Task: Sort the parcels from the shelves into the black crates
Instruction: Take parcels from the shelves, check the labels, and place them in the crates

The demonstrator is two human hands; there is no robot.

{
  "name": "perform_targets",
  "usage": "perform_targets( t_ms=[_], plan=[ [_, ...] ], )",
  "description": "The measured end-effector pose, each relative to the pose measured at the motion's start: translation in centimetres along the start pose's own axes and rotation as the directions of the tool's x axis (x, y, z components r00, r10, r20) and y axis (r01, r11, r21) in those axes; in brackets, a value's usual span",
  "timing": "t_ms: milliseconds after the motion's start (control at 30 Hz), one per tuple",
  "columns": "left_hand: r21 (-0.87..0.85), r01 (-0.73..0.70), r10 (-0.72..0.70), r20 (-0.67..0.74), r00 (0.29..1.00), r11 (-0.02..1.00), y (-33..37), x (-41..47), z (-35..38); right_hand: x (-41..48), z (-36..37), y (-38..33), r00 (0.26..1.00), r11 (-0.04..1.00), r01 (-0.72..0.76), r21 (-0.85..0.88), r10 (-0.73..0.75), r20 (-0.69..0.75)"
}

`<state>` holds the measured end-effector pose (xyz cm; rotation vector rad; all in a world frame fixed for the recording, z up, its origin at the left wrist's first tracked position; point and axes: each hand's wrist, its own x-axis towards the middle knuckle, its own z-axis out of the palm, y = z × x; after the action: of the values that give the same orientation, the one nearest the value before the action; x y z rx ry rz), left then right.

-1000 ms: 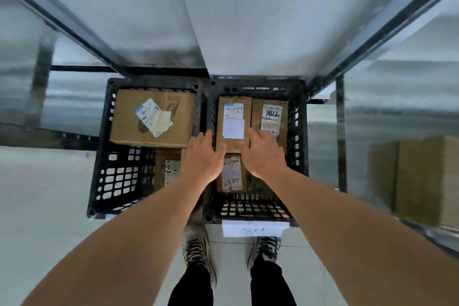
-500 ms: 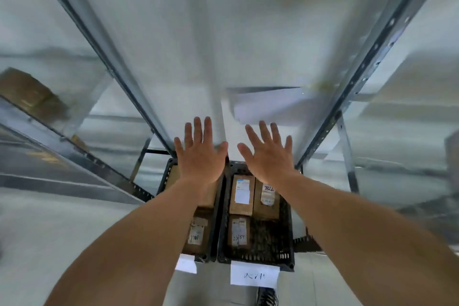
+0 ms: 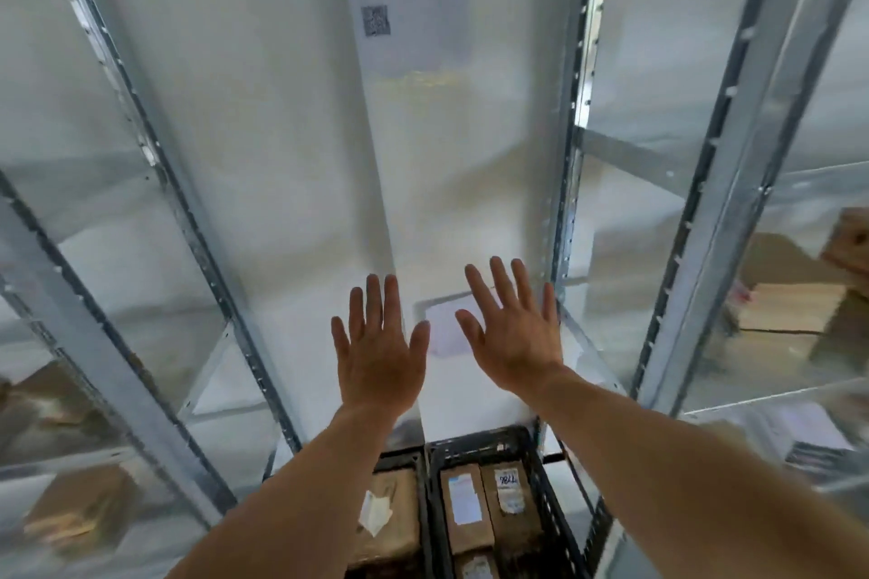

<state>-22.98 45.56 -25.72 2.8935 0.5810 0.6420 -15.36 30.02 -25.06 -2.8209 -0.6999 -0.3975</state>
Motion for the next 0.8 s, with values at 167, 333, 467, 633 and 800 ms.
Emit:
perform_targets(
  t_ms=[167,333,467,633,800],
  plan=[
    [-0.138,-0.193,0.19,-0.032,0.981,0.971,3.8,-2.2,-2.7,-5.8,-5.1,2.1,0.989,0.988,-0.148,-0.035,0.148,-0.028],
    [-0.277,-0.349,0.356,-0.025,0.934,0.895,11.6,-4.0,-4.0,-11.1,-9.3,8.0,0.942,0.941,-0.332,-0.072,0.327,-0.068],
    [-0.364,-0.422,0.458,0.014,0.889,0.83,17.7,-6.6,-3.7,-15.4,-11.6,12.5,0.892,0.89,-0.447,-0.091,0.437,-0.113],
    [-0.418,-0.504,0.56,0.014,0.828,0.756,24.8,-8.3,-3.0,-19.1,-13.6,18.2,0.836,0.829,-0.547,-0.12,0.532,-0.131],
    [-0.434,-0.543,0.622,0.05,0.782,0.718,31.7,-9.2,-1.1,-21.2,-14.2,24.7,0.794,0.787,-0.607,-0.105,0.596,-0.123]
  ],
)
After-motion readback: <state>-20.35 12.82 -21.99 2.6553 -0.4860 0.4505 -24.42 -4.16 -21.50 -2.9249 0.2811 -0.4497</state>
